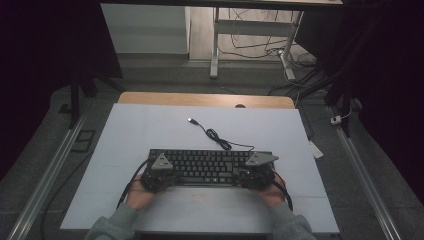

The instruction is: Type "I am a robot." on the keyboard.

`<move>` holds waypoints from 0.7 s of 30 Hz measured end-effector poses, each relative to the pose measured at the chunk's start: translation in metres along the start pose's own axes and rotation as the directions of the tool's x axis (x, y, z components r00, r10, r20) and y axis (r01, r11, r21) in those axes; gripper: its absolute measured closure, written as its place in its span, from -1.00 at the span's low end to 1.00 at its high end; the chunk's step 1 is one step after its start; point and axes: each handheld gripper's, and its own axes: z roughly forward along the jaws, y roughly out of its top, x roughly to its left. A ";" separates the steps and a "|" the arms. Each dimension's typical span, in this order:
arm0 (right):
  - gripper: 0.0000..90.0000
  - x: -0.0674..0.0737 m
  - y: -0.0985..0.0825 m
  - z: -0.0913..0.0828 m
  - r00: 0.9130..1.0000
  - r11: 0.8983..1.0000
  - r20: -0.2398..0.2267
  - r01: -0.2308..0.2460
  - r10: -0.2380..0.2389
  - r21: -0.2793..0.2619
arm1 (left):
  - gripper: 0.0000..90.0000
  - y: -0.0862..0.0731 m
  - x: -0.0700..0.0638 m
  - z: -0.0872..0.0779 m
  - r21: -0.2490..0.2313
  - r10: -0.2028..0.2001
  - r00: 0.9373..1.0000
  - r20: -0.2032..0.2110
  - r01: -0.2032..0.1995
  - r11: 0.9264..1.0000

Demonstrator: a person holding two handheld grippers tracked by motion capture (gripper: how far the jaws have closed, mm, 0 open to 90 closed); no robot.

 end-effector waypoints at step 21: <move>0.04 0.000 0.000 0.000 1.000 1.000 0.000 0.001 -0.001 0.000 | 0.97 -0.004 -0.001 0.010 0.029 0.002 1.000 0.002 -0.002 1.000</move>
